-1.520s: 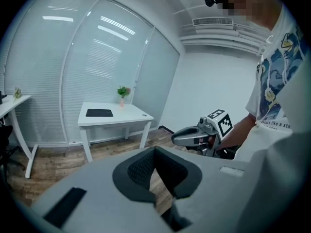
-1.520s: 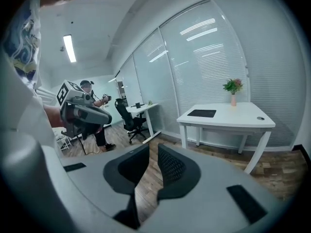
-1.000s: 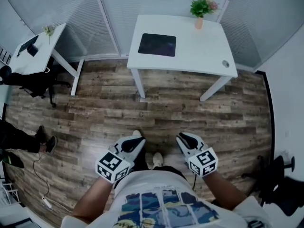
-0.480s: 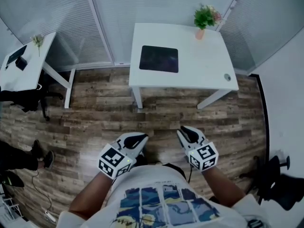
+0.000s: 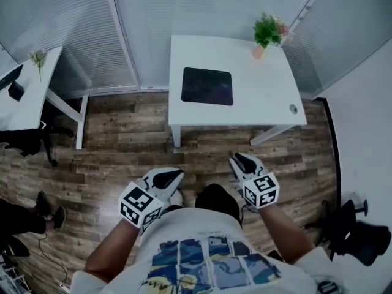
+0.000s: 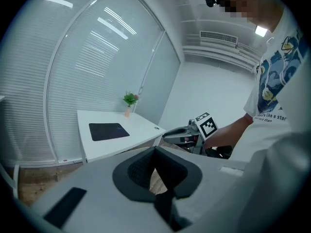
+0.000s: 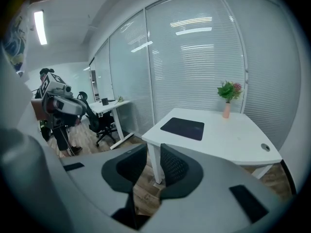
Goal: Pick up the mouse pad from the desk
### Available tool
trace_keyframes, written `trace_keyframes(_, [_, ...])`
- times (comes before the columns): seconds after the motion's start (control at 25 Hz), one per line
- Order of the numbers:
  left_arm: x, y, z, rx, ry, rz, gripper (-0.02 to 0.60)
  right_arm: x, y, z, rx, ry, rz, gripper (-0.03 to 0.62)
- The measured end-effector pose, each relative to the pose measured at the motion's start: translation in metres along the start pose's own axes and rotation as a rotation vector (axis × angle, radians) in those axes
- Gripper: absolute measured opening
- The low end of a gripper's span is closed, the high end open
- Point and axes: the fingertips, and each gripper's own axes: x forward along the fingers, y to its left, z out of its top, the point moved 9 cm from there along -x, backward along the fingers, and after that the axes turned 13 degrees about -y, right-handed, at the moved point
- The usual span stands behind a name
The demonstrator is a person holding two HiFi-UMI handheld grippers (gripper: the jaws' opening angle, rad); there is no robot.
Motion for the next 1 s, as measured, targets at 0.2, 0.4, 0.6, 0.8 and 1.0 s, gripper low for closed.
trace_keyframes(0.2, [0.016,0.027,0.011,0.021,-0.008,0.018,0.002,0.048,-0.049,0.001,-0.018,0.018,-0.005,0.089])
trace_keyframes(0.4, [0.045,0.056,0.025,0.008,-0.027,0.077,0.002,0.107,-0.108,0.010,-0.054,0.038,0.024,0.095])
trace_keyframes(0.6, [0.088,0.080,0.050,0.006,-0.033,0.140,0.002,0.167,-0.171,0.017,-0.066,0.065,0.056,0.095])
trace_keyframes(0.8, [0.126,0.104,0.069,0.000,-0.027,0.196,0.002,0.223,-0.225,0.015,-0.070,0.101,0.071,0.101])
trace_keyframes(1.0, [0.158,0.124,0.081,-0.003,-0.019,0.237,0.002,0.272,-0.270,0.006,-0.057,0.137,0.070,0.111])
